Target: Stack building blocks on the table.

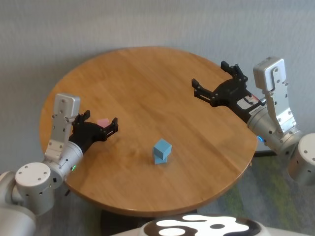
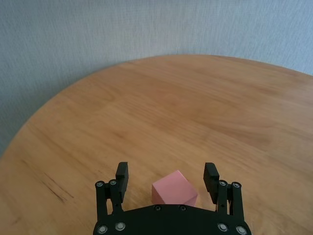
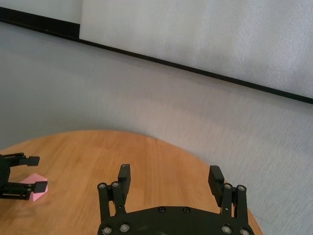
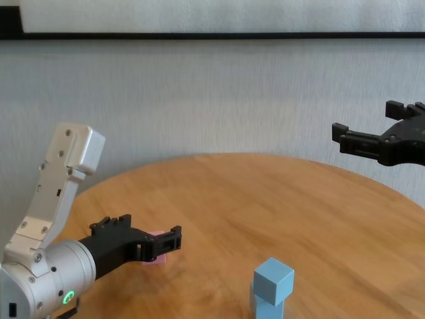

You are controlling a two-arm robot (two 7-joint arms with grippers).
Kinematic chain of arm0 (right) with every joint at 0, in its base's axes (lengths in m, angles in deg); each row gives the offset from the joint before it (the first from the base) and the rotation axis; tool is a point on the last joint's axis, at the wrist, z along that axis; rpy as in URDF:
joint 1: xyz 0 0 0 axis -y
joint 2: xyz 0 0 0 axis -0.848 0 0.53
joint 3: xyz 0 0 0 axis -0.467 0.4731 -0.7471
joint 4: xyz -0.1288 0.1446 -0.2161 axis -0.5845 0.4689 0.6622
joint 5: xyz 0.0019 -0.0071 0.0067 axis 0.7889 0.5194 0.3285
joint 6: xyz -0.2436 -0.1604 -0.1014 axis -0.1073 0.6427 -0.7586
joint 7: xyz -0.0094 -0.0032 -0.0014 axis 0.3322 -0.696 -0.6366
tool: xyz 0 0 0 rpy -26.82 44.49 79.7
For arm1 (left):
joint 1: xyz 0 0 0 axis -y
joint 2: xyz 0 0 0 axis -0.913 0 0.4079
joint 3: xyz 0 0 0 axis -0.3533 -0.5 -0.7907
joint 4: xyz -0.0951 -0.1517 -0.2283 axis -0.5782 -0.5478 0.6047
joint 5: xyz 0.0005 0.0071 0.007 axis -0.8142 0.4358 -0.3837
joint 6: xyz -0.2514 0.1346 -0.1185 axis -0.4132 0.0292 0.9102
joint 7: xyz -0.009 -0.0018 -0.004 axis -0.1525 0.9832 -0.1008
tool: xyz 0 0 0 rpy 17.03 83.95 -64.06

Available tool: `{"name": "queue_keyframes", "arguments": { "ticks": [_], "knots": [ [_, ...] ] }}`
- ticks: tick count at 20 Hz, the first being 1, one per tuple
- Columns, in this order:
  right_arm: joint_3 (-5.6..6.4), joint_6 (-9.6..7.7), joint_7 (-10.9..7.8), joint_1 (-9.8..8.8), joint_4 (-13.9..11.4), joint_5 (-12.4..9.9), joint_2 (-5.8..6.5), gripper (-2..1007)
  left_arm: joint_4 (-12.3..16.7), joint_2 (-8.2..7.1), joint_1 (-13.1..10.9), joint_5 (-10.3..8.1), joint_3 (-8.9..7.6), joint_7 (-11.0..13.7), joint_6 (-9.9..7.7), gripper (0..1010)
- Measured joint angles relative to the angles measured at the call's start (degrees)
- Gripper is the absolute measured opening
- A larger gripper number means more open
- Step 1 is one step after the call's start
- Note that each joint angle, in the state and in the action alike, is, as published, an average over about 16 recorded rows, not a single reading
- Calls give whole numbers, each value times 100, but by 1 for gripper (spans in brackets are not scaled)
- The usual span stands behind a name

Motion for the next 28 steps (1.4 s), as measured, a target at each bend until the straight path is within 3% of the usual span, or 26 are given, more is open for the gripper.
{"name": "queue_keyframes", "arguments": {
  "ticks": [15, 28],
  "knots": [
    [0, 0, 0, 0, 0, 0, 0, 1005, -289, 129, 78, 135, -117, 175, 78, 1000],
    [0, 0, 0, 0, 0, 0, 0, 1005, -430, 174, 118, 284, -157, 166, 163, 1000]
  ]
}}
